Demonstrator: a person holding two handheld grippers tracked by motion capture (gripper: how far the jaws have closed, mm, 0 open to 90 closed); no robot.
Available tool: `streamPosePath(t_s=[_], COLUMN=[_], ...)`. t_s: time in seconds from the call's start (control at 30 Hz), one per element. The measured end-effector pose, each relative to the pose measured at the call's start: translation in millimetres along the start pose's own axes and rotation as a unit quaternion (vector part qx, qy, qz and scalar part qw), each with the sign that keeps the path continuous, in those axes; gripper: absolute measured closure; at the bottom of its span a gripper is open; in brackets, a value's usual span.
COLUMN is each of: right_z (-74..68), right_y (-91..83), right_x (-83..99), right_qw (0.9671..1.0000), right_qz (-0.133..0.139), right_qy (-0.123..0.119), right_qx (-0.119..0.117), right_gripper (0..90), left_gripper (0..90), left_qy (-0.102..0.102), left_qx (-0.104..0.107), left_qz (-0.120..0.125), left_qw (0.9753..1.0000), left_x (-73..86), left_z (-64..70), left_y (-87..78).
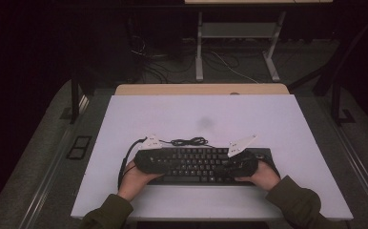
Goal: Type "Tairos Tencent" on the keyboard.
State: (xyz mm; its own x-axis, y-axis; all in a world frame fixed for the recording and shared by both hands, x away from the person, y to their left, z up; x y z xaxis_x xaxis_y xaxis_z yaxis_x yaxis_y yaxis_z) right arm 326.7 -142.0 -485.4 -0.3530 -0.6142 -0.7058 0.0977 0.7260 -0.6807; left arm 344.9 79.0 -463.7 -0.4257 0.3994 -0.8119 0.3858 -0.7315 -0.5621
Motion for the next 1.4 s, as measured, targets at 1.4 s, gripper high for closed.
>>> streamPosePath(t_s=[1.4], right_z=[-0.2], right_y=[0.1], right_x=[0.0], right_qw=[1.0], right_qz=[0.0], right_qy=[0.001], right_qx=[0.002], right_gripper=[89.5], left_gripper=[89.2], left_qy=[0.032], left_qx=[0.003], left_qz=[-0.054], left_qw=[0.998], left_x=[5.9], left_z=[-2.8], left_y=[20.1])
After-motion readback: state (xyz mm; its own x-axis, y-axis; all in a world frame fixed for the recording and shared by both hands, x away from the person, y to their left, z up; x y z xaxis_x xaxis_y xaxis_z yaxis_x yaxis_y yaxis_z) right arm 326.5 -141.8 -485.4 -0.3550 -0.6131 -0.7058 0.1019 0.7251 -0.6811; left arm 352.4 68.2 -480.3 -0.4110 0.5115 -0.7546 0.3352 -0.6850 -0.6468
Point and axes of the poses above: each handheld gripper's, and its own axes: y roughly forward along the jaws, x roughly out of its underside, z roughly to its right, the point moved 7 cm from there along y, roughly forward along the jaws, and after that the axes turned 1 degree about -x, right-handed, at the moved point
